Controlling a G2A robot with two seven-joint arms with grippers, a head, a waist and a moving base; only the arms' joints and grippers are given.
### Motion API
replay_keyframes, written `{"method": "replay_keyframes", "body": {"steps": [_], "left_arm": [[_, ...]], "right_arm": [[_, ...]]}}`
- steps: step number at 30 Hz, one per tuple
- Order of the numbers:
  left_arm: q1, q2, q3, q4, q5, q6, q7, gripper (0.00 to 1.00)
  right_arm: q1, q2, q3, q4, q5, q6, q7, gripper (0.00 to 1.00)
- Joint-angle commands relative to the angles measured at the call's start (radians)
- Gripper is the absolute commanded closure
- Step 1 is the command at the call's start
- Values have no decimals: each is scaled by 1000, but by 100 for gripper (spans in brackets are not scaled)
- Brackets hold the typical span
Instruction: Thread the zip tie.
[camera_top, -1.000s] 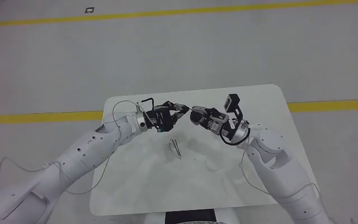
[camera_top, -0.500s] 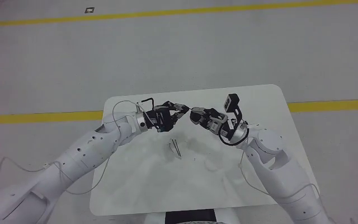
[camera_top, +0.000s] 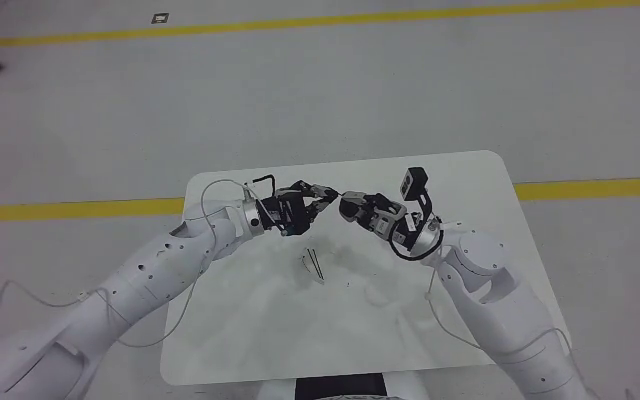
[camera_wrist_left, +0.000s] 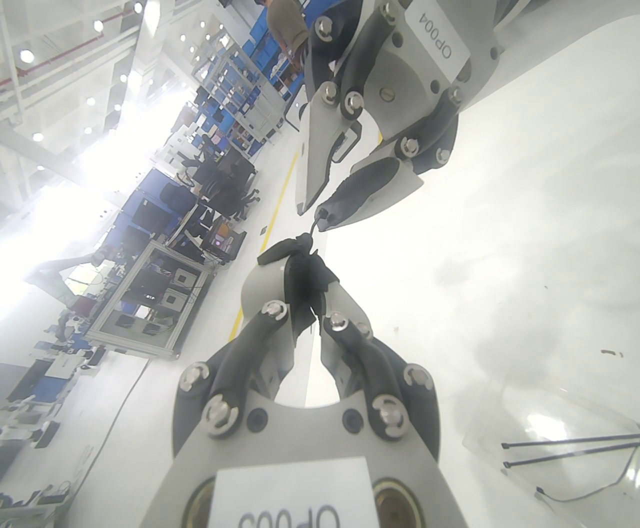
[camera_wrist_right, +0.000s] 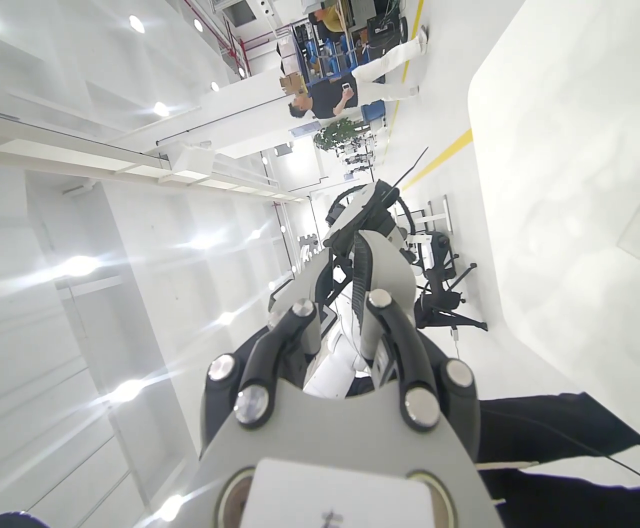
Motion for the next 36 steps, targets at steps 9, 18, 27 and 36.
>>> {"method": "replay_keyframes", "body": {"steps": [9,18,27,36], "left_arm": [[0,0,0,0,0,0,0,100],[0,0,0,0,0,0,0,100],[0,0,0,0,0,0,0,0],[21,3,-21,2,-17,7,-12,0]], "right_arm": [[1,-1,1,0,-6,1,-7,93],[-4,0,6,0,-14,4,-3,100],[-17,4,34,0,-16,-12,23,100],[-28,18,90,22,-51,-54,128,100]]}}
